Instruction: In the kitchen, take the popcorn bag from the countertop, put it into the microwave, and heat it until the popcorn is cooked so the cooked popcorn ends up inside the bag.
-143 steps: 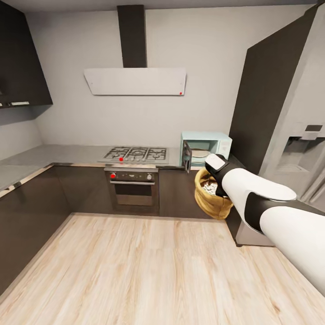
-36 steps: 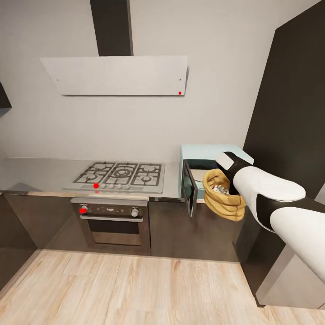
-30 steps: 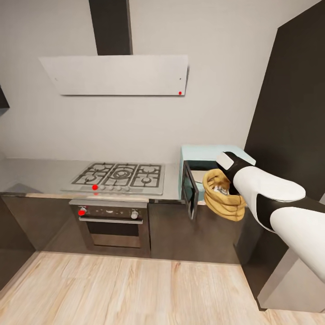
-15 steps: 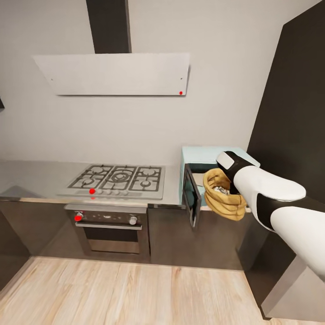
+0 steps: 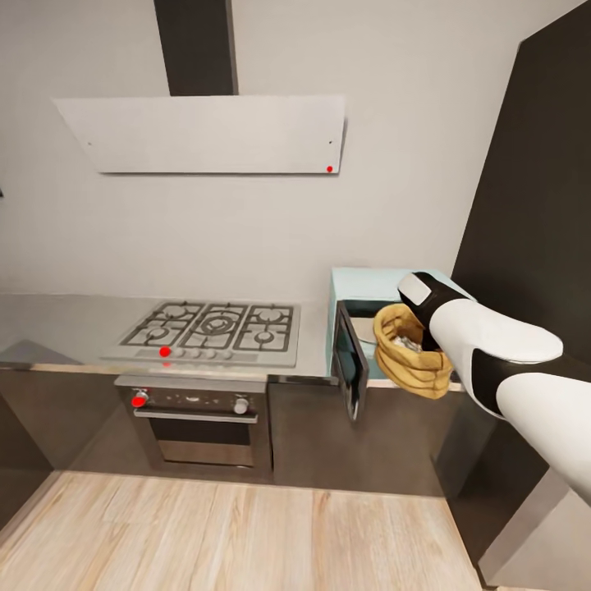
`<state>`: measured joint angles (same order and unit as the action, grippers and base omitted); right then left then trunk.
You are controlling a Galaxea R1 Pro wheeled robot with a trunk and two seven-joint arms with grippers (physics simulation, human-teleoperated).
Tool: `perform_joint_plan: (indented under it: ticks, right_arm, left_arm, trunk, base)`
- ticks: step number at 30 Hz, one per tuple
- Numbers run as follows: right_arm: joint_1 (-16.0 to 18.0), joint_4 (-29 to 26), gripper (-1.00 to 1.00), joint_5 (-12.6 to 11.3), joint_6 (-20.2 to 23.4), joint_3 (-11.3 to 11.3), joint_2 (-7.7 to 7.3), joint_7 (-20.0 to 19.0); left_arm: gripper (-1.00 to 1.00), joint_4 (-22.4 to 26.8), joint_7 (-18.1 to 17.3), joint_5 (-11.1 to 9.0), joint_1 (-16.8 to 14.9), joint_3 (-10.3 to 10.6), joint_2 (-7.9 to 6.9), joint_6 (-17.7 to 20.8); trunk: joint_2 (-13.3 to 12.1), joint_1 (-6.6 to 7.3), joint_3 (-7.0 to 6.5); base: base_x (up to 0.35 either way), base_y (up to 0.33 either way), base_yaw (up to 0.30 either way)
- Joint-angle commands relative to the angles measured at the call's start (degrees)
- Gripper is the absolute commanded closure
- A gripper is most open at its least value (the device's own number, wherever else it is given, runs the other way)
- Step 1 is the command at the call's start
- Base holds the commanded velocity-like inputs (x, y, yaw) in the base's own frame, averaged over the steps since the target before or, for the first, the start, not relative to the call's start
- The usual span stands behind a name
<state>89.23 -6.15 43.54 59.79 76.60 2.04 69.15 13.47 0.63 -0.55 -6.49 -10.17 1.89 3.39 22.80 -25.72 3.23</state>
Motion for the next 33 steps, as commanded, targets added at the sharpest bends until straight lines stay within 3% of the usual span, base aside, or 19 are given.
perform_joint_plan:
  ticks: [1,17,33]
  right_arm:
    - [0.07,-0.09,1.0,-0.04,0.21,0.3,-0.01,0.21]
    - [-0.38,-0.09,1.0,-0.04,0.21,0.27,-0.28,-0.01]
    - [-1.6,-0.09,1.0,-0.04,-0.85,-0.19,-0.66,-3.97]
  left_arm:
    - [-1.0,0.15,0.07,-0.06,-0.01,-0.27,0.04,0.37]
    - [-1.0,0.15,0.07,-0.06,-0.01,-0.2,0.04,0.3]
    - [-1.0,0.15,0.07,-0.06,-0.01,-0.36,0.04,0.41]
  trunk:
    - [0.12,-0.06,0.13]
    - [0.12,-0.06,0.13]
    - [0.12,-0.06,0.13]
  base:
    - [0.298,0.0,0.0]
    - [0.038,0.0,0.0]
    - [0.058,-0.013,0.0]
